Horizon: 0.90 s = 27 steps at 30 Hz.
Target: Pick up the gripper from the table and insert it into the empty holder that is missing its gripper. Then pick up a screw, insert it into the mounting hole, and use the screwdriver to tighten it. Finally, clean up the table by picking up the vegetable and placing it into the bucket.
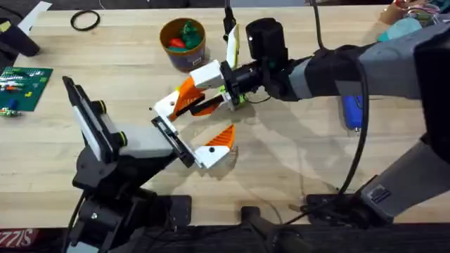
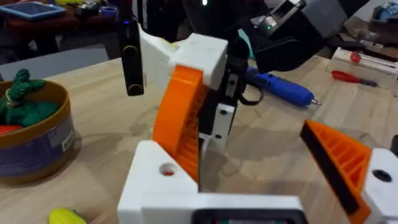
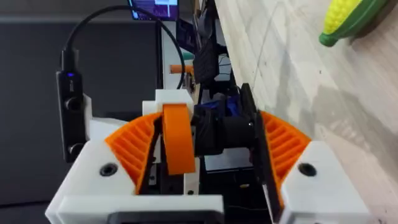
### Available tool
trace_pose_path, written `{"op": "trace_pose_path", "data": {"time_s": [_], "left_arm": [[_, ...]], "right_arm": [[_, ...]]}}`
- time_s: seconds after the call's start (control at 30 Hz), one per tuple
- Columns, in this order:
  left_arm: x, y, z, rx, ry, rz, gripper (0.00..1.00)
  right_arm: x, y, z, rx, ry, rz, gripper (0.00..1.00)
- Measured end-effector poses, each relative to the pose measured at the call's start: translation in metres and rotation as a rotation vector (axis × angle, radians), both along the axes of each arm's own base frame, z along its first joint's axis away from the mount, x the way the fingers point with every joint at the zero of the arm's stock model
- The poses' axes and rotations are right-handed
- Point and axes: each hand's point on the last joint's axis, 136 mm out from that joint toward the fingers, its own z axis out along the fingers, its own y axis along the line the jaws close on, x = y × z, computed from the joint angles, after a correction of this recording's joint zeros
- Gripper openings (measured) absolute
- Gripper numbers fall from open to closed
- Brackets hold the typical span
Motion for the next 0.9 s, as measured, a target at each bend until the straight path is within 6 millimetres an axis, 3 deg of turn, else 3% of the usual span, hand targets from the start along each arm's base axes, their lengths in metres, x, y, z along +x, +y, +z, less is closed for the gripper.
{"op": "trace_pose_path", "data": {"time_s": [0.57,0.8,0.9], "left_arm": [[-0.016,-0.013,0.000,0.002,-0.005,-0.113,0.990],[-0.019,-0.014,0.000,0.002,-0.004,-0.131,0.990],[-0.019,-0.014,0.000,0.002,-0.004,-0.131,0.990]], "right_arm": [[0.000,-0.013,0.006,0.031,0.023,0.041,0.927],[0.016,-0.027,0.008,0.041,0.022,0.006,0.935],[0.023,-0.035,0.008,0.050,0.012,-0.008,0.991]]}}
